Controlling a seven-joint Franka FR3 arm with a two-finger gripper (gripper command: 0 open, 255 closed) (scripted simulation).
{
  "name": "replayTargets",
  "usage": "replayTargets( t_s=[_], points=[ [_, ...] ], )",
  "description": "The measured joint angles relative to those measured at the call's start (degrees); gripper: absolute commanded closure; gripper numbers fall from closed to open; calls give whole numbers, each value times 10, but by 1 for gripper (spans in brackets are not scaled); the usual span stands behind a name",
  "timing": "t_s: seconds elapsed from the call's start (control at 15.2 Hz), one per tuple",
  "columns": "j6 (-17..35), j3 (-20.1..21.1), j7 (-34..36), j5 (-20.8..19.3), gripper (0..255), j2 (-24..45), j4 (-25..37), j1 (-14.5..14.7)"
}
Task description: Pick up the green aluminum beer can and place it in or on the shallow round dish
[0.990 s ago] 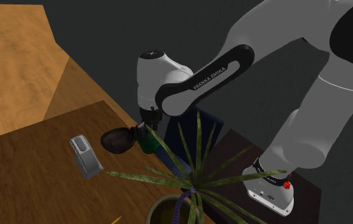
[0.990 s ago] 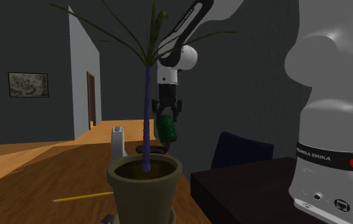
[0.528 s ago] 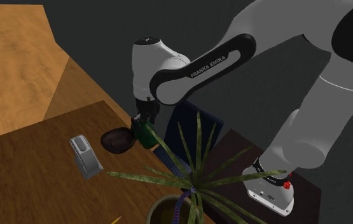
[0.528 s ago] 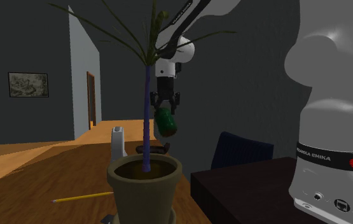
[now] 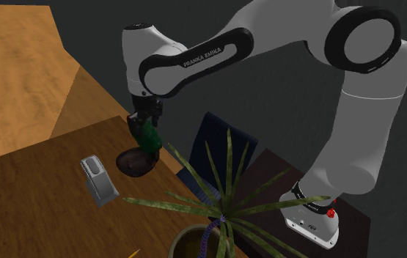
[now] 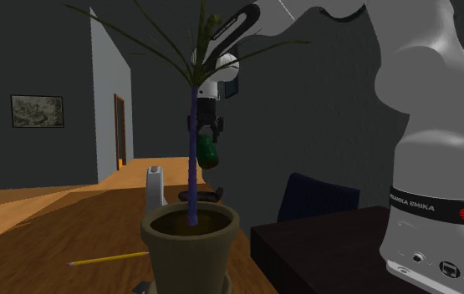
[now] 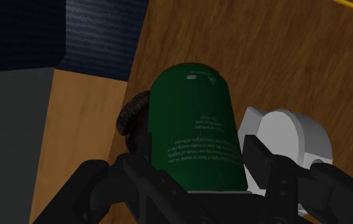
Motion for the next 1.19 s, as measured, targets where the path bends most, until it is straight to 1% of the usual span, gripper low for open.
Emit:
replayTargets(
  t_s=[0.2,0.33,0.53,1.19],
  points=[
    [-49,-10,-2,-20,255,72,116,15],
    [-55,-14,-3,-26,255,92,143,19],
    [-44,-17,-2,-31,255,106,144,21],
    [16,-25,7,-45,255,138,114,25]
  ],
)
